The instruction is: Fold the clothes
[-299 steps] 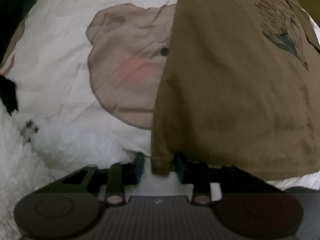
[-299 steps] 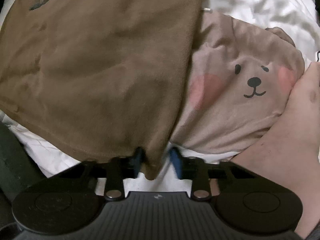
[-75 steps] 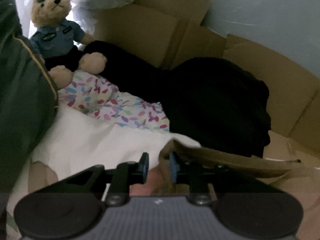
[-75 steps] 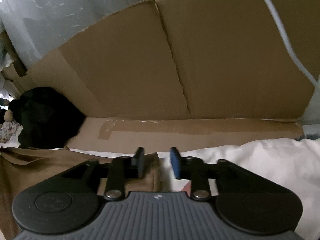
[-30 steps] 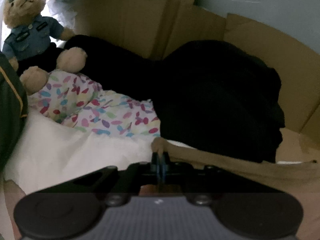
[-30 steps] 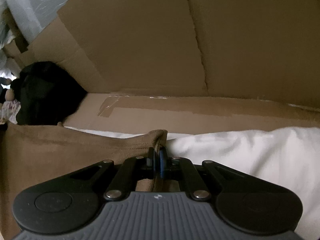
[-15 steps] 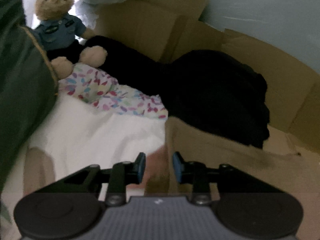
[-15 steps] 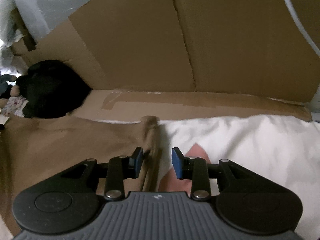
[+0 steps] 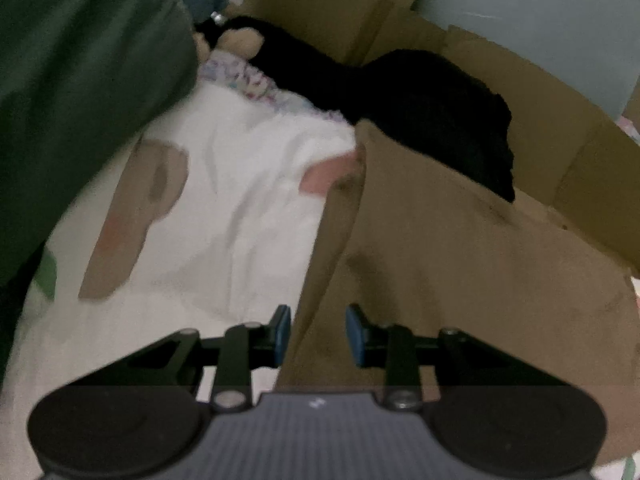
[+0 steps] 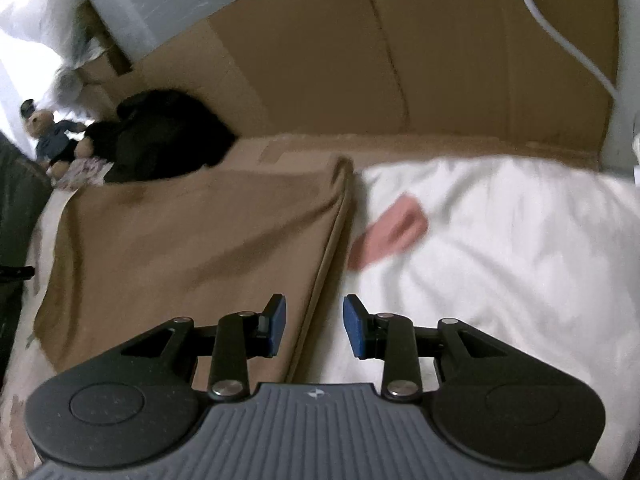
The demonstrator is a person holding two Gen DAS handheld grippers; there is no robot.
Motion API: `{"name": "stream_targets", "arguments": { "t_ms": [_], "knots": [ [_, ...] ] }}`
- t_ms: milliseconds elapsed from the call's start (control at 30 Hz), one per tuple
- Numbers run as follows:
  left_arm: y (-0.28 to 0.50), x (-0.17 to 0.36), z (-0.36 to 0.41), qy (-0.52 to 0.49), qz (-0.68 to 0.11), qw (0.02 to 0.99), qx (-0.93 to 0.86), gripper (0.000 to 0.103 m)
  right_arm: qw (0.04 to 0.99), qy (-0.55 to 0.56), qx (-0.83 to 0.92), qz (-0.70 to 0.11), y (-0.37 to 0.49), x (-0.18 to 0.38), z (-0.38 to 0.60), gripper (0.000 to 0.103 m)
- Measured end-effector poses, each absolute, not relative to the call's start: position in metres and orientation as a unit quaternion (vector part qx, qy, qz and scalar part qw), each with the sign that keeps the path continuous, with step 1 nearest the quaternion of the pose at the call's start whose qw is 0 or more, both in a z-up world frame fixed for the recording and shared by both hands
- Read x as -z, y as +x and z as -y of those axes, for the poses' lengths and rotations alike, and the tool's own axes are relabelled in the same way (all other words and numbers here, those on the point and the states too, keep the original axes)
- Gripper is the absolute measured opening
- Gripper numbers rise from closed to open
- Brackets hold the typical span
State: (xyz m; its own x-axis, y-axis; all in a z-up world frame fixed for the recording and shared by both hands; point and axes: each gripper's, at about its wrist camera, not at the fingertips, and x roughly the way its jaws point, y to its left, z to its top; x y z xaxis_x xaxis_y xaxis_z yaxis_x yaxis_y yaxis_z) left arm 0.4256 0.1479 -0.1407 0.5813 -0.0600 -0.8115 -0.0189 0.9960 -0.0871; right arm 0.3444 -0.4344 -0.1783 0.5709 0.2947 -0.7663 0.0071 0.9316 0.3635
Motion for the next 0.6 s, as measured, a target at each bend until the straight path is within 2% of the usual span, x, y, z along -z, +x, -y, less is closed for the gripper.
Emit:
{"name": "stream_targets", "arguments": {
  "t_ms": [233,433,500,567,600],
  "knots": [
    [0.386,0.148,-0.157,-0.063,-0.464,0.884,-0.004,0.035,0.850,0.177,-0.097,-0.486,0.313,0.183,0.428,0.036],
    [0.355,0.163,-0.167,-0.134,-0.466,0.874,-0.030,0.034,0.839,0.189,-0.099,-0.500,0.291,0.182,0.425,0.036],
    [0.348,0.166,-0.172,-0.174,-0.457,0.872,-0.020,0.039,0.836,0.185,-0.107,-0.505,0.283,0.181,0.420,0.036],
    [0.341,0.168,-0.174,-0.199,-0.450,0.870,-0.013,0.052,0.833,0.189,-0.111,-0.509,0.277,0.181,0.418,0.036],
    [0.341,0.168,-0.173,-0.198,-0.450,0.871,-0.012,0.055,0.830,0.191,-0.113,-0.511,0.274,0.182,0.417,0.036]
  ]
}}
